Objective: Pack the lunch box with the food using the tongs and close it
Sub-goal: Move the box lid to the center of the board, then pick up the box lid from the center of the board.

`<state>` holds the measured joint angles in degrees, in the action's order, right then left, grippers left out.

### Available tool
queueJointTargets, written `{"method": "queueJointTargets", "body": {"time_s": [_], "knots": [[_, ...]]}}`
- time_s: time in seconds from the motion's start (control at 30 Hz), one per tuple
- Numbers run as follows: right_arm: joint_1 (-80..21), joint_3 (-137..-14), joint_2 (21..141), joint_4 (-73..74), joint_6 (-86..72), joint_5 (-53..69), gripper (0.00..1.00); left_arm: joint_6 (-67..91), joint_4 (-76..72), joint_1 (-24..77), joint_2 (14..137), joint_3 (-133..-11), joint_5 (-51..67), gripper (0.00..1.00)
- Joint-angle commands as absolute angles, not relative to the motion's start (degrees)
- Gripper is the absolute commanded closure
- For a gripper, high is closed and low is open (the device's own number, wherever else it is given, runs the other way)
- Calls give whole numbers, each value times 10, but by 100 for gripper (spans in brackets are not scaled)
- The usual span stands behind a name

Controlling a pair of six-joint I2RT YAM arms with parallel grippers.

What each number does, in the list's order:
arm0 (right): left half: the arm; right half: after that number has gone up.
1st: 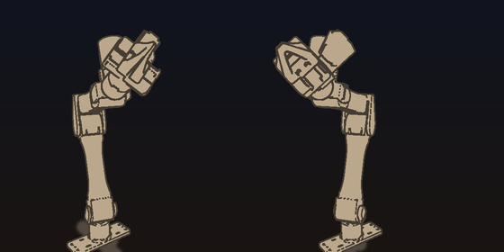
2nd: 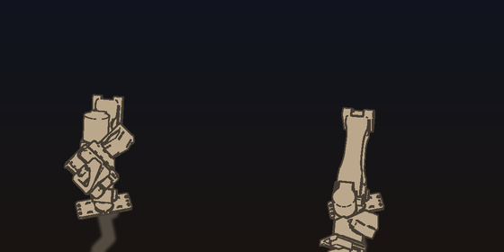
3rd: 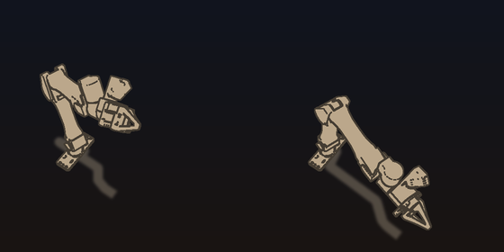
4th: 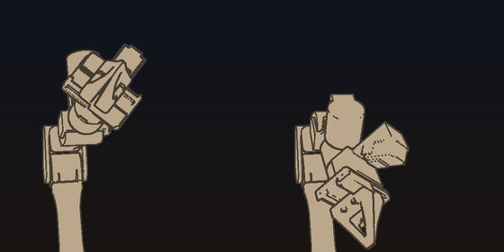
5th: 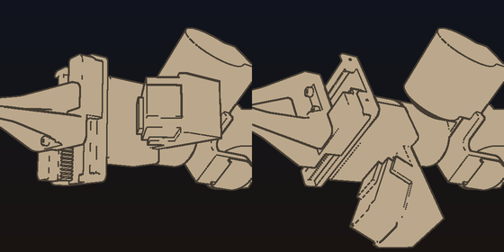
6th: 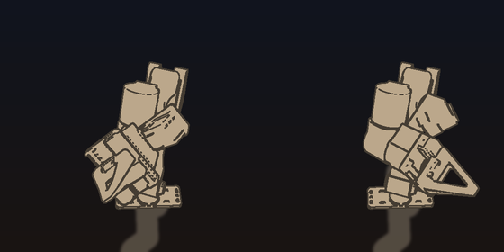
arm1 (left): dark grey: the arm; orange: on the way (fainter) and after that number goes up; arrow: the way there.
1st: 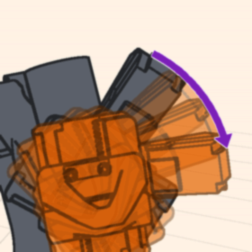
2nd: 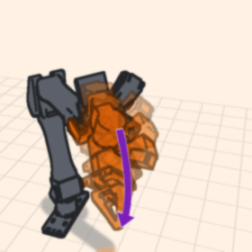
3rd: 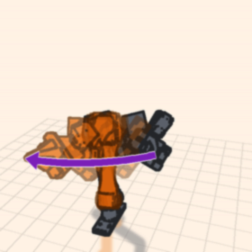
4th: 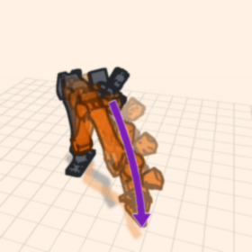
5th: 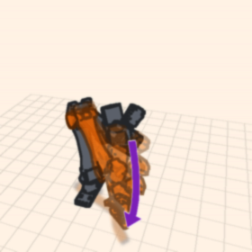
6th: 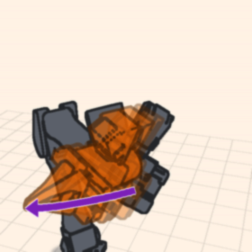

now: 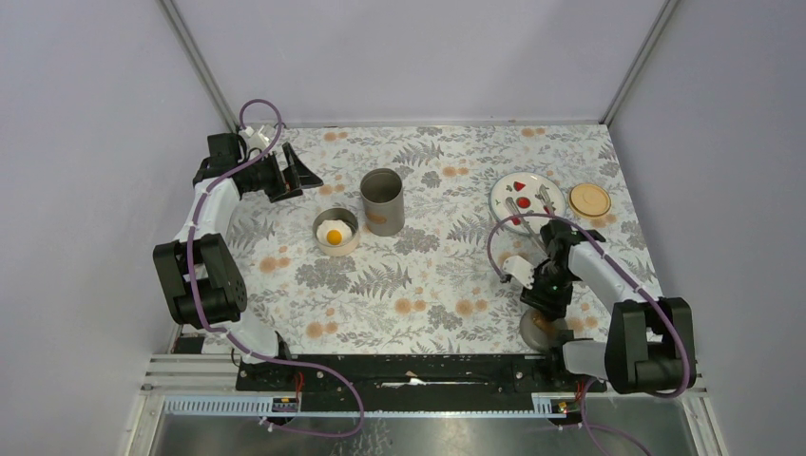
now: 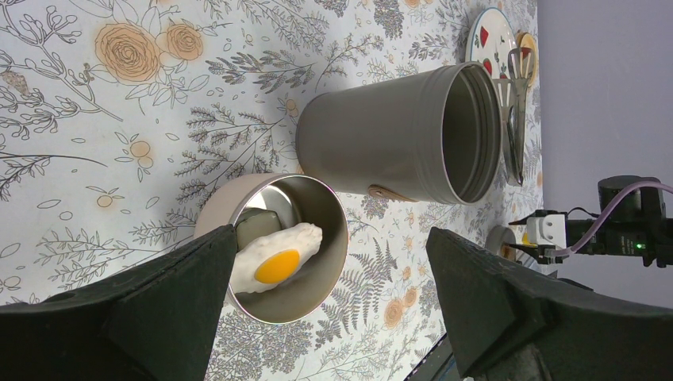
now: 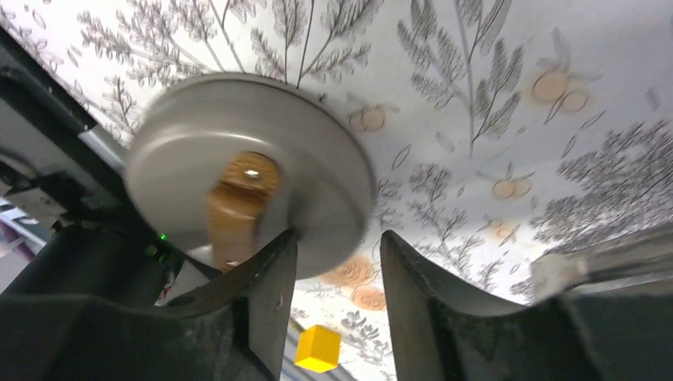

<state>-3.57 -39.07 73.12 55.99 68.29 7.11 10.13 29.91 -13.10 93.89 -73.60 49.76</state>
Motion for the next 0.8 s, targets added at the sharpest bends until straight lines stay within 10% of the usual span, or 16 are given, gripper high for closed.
{"method": "queueJointTargets", "body": {"time_s": [0.0,0.33,0.57,0.77], "knots": [[-76,-388,739,514,642,86,53,100,281,-130,930,-751,511,1],[-175,-463,818,466,562,122,59,101,281,-129,932,-752,508,1],[-192,-520,815,541,563,140,36,98,281,-130,928,-750,500,1],[-192,-490,725,585,561,116,36,103,281,-130,942,-756,508,1]]}}
